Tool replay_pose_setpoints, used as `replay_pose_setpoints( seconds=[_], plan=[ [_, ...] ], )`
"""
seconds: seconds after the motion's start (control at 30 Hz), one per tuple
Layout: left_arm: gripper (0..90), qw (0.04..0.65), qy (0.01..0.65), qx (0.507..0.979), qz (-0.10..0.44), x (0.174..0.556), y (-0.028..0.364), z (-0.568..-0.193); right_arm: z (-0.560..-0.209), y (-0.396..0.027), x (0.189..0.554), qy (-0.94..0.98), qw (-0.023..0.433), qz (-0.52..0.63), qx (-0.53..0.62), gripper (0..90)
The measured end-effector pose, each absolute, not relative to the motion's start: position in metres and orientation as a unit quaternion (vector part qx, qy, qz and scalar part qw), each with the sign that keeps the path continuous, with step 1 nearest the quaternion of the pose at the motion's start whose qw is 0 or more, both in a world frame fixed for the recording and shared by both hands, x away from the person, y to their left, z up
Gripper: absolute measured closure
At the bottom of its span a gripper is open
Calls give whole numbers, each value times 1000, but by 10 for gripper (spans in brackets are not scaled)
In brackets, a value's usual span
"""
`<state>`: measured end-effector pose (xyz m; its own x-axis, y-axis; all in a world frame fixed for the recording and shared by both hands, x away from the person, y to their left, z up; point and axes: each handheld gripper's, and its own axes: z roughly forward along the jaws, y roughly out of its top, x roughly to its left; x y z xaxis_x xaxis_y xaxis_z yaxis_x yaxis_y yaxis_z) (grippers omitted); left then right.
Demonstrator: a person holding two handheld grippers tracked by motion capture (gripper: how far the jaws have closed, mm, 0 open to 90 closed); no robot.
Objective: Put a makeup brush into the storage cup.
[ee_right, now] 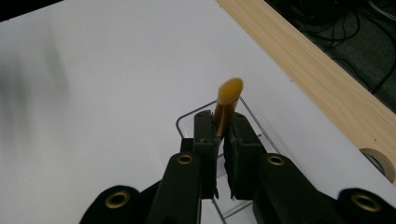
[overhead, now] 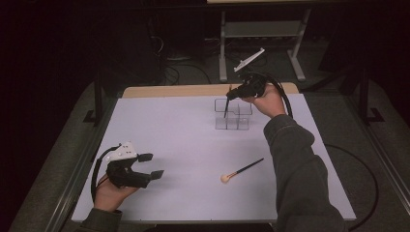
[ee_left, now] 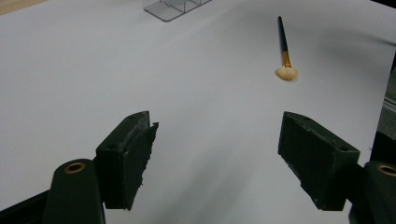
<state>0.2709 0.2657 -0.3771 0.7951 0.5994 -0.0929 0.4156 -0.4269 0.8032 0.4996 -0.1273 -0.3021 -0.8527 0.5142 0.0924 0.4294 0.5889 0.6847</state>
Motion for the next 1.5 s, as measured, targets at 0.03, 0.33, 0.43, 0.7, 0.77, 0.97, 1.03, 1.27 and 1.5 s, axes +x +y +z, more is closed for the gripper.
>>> replay_pose_setpoints(
  seconds=[0.03, 0.33, 0.43, 0.7, 0.77, 0.97, 1.03, 1.27, 1.5],
  plan=[
    [253, 441, 303, 838, 104, 271, 266, -377, -303, -128, 501, 892, 64, 367, 257, 828],
    [252, 442, 303, 838, 104, 271, 266, -378, -306, -122, 499, 891, 57, 367, 262, 828],
    [252, 441, 303, 839, 102, 271, 266, -378, -309, -122, 499, 891, 58, 367, 261, 828],
    [252, 444, 297, 839, 106, 271, 264, -378, -316, -125, 498, 887, 54, 368, 273, 828],
    [252, 444, 301, 838, 104, 271, 264, -378, -318, -126, 499, 889, 61, 370, 264, 828],
    [251, 443, 304, 837, 103, 271, 265, -378, -322, -124, 497, 885, 54, 370, 277, 828],
    [251, 441, 303, 838, 104, 271, 265, -378, -323, -123, 497, 886, 52, 368, 278, 828],
    [250, 442, 303, 838, 104, 271, 265, -379, -327, -123, 497, 886, 51, 368, 277, 828],
    [250, 442, 304, 837, 103, 271, 265, -379, -328, -122, 497, 888, 51, 364, 276, 827]
  ],
)
